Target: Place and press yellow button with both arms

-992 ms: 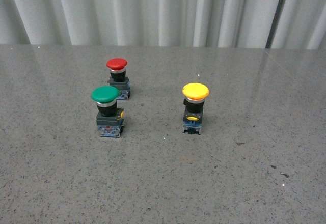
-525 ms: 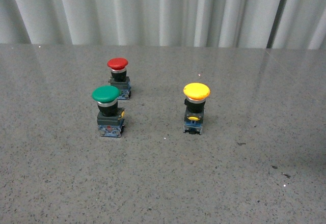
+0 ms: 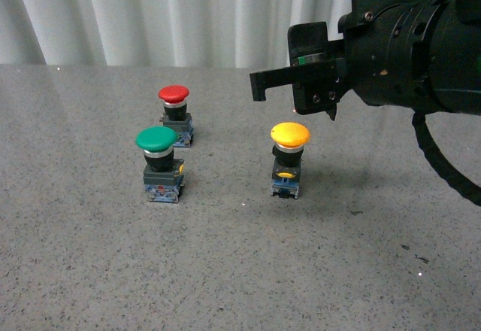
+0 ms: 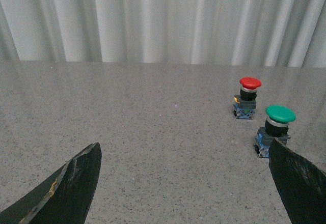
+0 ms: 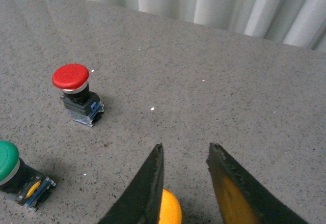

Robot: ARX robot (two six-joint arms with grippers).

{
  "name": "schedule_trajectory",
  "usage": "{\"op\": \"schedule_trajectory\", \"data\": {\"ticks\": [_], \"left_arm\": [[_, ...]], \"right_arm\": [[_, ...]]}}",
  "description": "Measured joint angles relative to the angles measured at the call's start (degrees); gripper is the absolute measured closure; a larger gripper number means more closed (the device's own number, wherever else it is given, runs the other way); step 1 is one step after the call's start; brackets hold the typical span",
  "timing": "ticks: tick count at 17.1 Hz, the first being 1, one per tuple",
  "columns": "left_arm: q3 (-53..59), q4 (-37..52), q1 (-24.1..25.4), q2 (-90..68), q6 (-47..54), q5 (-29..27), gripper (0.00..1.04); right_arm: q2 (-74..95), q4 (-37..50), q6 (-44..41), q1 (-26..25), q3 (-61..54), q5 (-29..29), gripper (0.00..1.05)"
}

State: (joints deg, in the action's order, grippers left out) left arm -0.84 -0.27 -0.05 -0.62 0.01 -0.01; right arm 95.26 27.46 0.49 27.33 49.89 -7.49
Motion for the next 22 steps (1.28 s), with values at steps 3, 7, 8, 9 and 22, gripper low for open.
{"op": "schedule_trajectory", "data": {"ticks": [3, 7, 8, 9, 22], "left_arm": [[0.0, 0.0, 0.0, 0.0, 0.0, 0.0, 0.07], [0.0, 0.0, 0.0, 0.0, 0.0, 0.0, 0.07], [0.0, 0.0, 0.0, 0.0, 0.0, 0.0, 0.07], [0.0, 0.0, 0.0, 0.0, 0.0, 0.0, 0.07], [0.0, 0.0, 0.0, 0.0, 0.0, 0.0, 0.07]], "right_arm": [[1.9, 0.0, 0.0, 0.4, 0.0, -0.3, 1.01], [2.6, -0.5, 0.2, 0.2, 0.0, -0.6, 1.03], [2.7, -0.6, 0.3, 0.0, 0.0, -0.6, 1.03], [2.7, -0.6, 0.3, 0.0, 0.0, -0.6, 1.03], [5.2, -1.3, 0.5, -0.2, -1.0, 1.3, 1.03]]}}
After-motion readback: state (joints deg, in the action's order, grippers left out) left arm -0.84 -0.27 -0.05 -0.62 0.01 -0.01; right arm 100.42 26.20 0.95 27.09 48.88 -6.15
